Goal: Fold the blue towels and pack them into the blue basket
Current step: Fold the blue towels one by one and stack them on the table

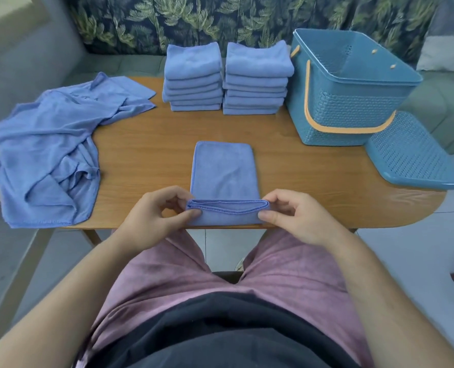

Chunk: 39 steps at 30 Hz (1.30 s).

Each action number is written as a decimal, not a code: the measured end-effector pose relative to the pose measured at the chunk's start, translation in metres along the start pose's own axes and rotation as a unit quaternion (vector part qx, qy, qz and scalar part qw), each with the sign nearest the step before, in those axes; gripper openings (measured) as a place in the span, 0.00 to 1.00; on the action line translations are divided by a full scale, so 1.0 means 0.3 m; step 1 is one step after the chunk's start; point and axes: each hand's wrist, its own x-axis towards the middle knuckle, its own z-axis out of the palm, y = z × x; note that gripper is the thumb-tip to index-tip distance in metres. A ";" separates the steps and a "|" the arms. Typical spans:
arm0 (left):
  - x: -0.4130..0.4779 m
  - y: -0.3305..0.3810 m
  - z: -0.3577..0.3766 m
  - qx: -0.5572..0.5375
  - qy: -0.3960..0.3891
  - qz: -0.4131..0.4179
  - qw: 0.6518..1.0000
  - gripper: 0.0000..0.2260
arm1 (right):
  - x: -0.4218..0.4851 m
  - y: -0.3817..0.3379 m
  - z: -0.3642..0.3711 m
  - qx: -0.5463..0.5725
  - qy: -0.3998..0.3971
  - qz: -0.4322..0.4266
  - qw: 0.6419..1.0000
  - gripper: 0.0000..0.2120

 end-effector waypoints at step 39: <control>0.345 -0.132 0.167 0.373 0.123 -0.141 0.909 0.23 | 0.371 0.029 0.177 -0.334 0.140 0.159 0.918 0.27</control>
